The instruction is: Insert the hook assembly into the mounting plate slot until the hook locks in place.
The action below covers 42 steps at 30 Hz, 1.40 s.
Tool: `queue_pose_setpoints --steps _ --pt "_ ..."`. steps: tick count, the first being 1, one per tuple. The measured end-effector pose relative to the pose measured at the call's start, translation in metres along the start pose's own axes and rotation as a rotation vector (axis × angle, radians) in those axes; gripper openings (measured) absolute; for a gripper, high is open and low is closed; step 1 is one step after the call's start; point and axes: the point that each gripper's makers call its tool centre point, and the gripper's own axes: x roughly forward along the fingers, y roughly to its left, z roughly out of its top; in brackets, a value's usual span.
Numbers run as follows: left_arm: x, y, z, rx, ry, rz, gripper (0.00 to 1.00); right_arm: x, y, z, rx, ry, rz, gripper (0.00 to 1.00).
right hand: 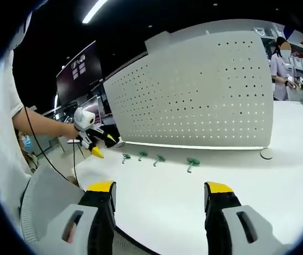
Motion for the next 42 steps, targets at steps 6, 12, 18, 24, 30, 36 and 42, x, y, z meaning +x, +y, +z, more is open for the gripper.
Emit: queue_pose_setpoints --steps 6,12,18,24,30,36,42 --pt "0.007 0.006 -0.003 0.039 0.038 -0.014 0.72 0.0 0.0 0.0 -0.003 0.003 0.002 0.65" --pt "0.016 0.006 -0.007 0.067 0.077 -0.063 0.72 0.0 0.001 -0.003 0.003 0.01 0.004 0.65" --pt "0.024 0.008 -0.012 0.121 0.12 -0.093 0.71 -0.001 0.001 -0.004 0.011 0.009 0.002 0.64" --pt "0.03 0.015 -0.015 0.172 0.162 -0.094 0.7 -0.001 0.001 -0.005 0.009 0.015 0.005 0.64" --pt "0.036 0.019 -0.023 0.262 0.223 -0.117 0.67 -0.001 0.003 -0.005 -0.001 0.02 0.011 0.63" --pt "0.043 0.023 -0.022 0.298 0.242 -0.135 0.61 -0.001 0.003 -0.006 0.002 0.02 0.008 0.63" --pt "0.049 0.029 -0.025 0.351 0.291 -0.135 0.57 -0.002 0.003 -0.006 0.005 0.019 0.007 0.63"
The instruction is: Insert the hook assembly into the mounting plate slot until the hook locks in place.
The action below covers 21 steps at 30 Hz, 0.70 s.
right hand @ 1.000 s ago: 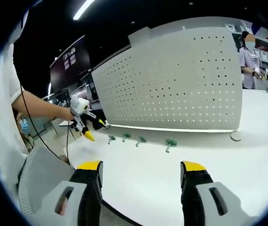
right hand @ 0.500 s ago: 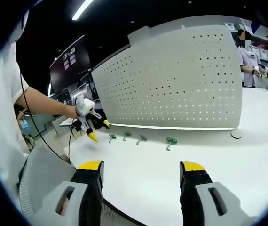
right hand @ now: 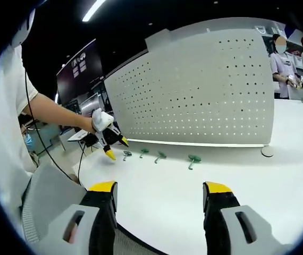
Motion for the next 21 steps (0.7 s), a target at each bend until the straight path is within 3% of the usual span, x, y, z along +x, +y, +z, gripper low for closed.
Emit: queue_pose_setpoints --steps 4,6,15,21 --pt "0.005 0.001 0.003 -0.019 -0.008 -0.021 0.58 -0.001 0.0 -0.001 -0.004 0.004 -0.002 0.63" --pt "0.007 0.001 0.0 0.018 0.015 -0.023 0.59 0.0 0.001 0.0 0.001 0.003 0.0 0.63" --pt "0.015 -0.007 -0.008 0.028 0.07 -0.068 0.53 0.005 0.006 -0.002 -0.037 0.028 0.013 0.62" --pt "0.015 -0.006 -0.008 0.011 0.058 -0.081 0.52 0.005 0.008 -0.004 -0.044 0.035 0.021 0.62"
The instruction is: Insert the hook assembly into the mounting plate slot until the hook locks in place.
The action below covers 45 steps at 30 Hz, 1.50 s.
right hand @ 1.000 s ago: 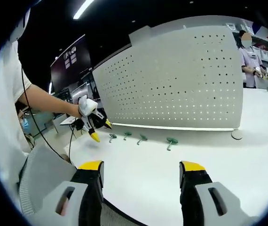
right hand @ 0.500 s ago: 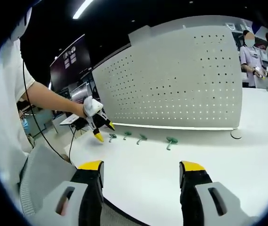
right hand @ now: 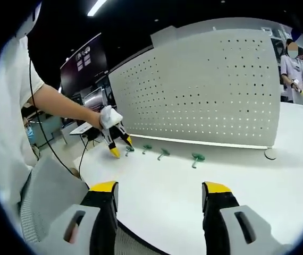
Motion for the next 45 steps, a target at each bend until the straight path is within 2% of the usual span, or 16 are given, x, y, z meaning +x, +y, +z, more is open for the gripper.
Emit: queue_pose_setpoints --steps 13,25,30,34,45 --pt "-0.001 0.008 0.002 -0.022 -0.013 0.011 0.42 0.002 0.001 -0.001 0.004 0.002 0.005 0.61" --pt "0.0 0.017 0.006 -0.067 -0.029 0.044 0.21 0.003 0.003 -0.001 0.0 0.007 0.012 0.6" --pt "0.0 0.016 0.006 -0.037 -0.006 0.049 0.16 0.004 0.003 0.0 0.0 0.006 0.011 0.6" --pt "0.0 0.018 0.003 -0.017 0.003 0.069 0.06 0.003 0.003 0.002 0.006 -0.01 0.004 0.6" --pt "0.001 0.021 0.002 -0.031 0.016 0.078 0.04 0.002 0.002 0.004 0.01 -0.021 0.0 0.6"
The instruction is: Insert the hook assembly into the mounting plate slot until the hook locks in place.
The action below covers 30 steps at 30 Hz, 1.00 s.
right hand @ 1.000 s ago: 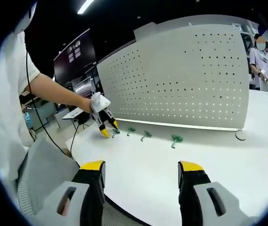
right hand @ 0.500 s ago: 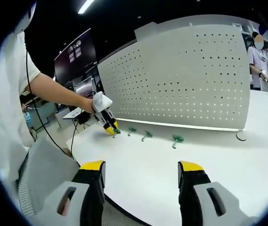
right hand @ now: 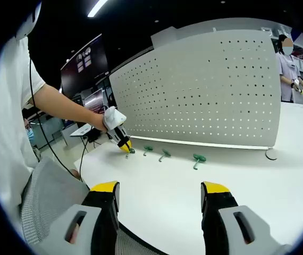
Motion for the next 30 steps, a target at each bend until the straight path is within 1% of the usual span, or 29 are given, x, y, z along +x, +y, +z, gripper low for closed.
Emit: queue_pose_setpoints --steps 2,6,10,13,19,21,22,23,25,27,28,30 --pt "0.0 0.0 0.0 0.018 0.005 0.002 0.04 0.0 -0.001 -0.001 -0.001 0.004 0.0 0.6" --pt "0.0 0.001 -0.001 0.013 0.002 0.002 0.04 -0.001 -0.001 -0.001 -0.004 0.007 -0.001 0.6" --pt "0.0 0.0 -0.002 0.015 -0.012 0.01 0.04 -0.001 -0.001 -0.001 -0.002 0.004 -0.005 0.6" --pt "-0.001 0.0 -0.001 -0.012 -0.027 0.017 0.03 0.0 -0.001 -0.001 -0.002 0.006 -0.005 0.6" --pt "-0.001 -0.001 0.001 0.012 -0.022 0.031 0.03 0.0 0.0 -0.002 -0.009 0.013 0.001 0.6" --pt "-0.001 0.001 0.0 0.015 -0.024 0.047 0.02 0.0 0.001 -0.003 -0.011 0.017 0.0 0.6" --pt "-0.002 0.001 0.0 -0.004 -0.033 0.049 0.02 -0.001 0.001 -0.003 -0.011 0.018 0.0 0.6" --pt "-0.002 0.0 0.002 -0.013 -0.058 0.046 0.02 -0.001 0.0 -0.004 -0.011 0.021 -0.003 0.6" --pt "-0.004 -0.002 0.003 -0.012 -0.067 0.046 0.02 -0.001 0.0 -0.004 -0.009 0.022 -0.004 0.6" --pt "-0.005 0.0 0.003 0.006 -0.076 0.064 0.02 -0.002 -0.001 -0.004 -0.009 0.022 -0.006 0.6" --pt "-0.007 0.0 0.006 -0.008 -0.092 0.063 0.02 -0.002 -0.001 -0.005 -0.009 0.024 -0.006 0.6" --pt "-0.011 0.002 0.006 -0.027 -0.102 0.067 0.02 -0.002 -0.001 -0.005 -0.009 0.024 -0.007 0.6"
